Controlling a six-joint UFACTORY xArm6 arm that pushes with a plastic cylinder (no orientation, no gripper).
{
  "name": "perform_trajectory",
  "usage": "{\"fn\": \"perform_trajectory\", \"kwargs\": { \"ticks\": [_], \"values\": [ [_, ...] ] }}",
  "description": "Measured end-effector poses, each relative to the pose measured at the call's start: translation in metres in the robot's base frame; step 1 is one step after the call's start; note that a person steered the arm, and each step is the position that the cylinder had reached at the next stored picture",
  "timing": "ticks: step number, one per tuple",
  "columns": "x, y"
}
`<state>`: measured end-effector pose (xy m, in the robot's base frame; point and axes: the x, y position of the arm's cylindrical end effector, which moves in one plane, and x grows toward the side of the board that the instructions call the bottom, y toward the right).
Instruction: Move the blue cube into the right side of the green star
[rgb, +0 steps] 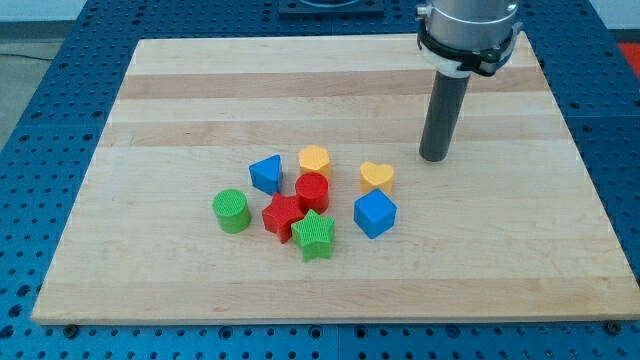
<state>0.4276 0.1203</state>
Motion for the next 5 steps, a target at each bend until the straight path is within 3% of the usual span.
{"fn": "perform_trajectory", "kwargs": {
  "ticks": [2,3,4,5],
  "values": [
    [0.026,0.033],
    [0.080,-0.017],
    [0.105,-0.117],
    [0.104,-0.116]
  ]
}}
